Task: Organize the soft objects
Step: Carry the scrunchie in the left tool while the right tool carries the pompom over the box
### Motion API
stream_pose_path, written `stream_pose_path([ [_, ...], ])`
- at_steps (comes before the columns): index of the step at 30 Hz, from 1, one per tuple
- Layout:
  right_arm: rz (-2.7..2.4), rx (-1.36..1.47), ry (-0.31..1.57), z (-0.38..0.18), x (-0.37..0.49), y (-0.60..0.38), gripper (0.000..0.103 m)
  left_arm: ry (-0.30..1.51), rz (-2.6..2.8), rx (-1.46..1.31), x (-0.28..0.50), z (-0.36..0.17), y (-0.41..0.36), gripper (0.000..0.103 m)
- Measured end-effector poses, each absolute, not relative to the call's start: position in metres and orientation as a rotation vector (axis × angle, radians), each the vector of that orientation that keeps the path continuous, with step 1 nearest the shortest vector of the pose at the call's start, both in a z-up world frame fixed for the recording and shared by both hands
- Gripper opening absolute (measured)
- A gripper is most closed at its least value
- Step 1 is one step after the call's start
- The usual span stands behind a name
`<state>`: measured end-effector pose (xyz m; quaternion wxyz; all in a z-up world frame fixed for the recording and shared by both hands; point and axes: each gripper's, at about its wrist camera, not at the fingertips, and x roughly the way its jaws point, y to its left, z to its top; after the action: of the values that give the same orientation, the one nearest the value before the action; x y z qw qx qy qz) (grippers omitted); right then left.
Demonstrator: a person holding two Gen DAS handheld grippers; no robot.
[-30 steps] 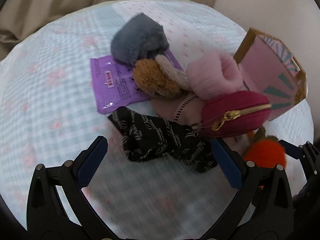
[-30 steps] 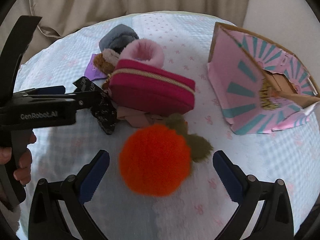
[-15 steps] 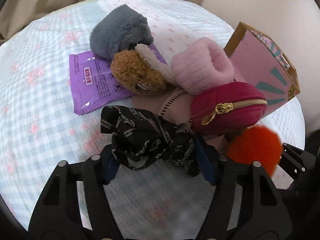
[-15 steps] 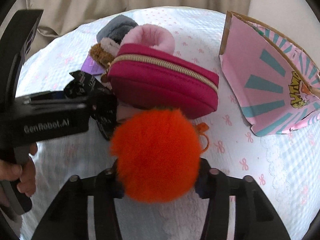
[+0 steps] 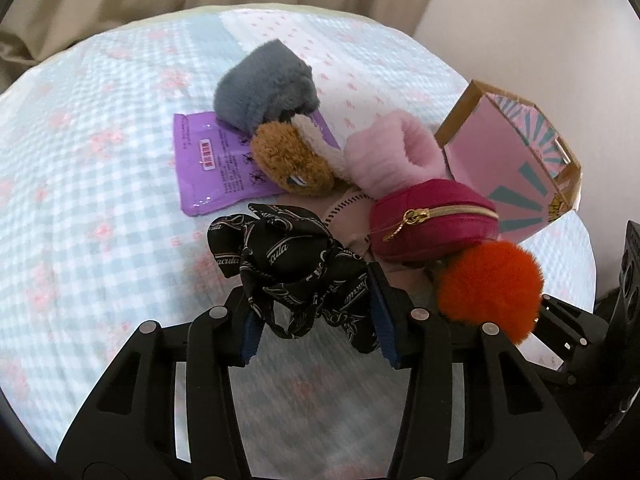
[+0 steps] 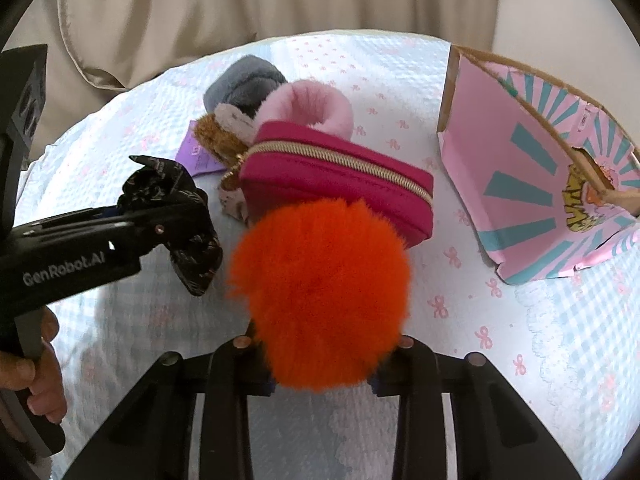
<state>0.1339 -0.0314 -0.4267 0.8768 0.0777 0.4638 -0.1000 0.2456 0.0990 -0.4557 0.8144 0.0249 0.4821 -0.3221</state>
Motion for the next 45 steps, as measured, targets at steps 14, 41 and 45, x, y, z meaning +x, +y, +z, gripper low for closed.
stream_pose_path([
  [14,-0.168,0.138,0.873,-0.367,0.105,-0.034,0.029,0.976,-0.602,-0.001,0.215,-0.377,0.115,0.043],
  [41,-0.166,0.101,0.642,-0.092,0.05,-0.164,0.029,0.812,-0.473,-0.048,0.149,-0.123,-0.018,0.043],
  [45,-0.172,0.091,0.632,-0.082,0.054,-0.2,0.029,0.822,-0.459,-0.066,0.145,-0.12,-0.065,0.043],
])
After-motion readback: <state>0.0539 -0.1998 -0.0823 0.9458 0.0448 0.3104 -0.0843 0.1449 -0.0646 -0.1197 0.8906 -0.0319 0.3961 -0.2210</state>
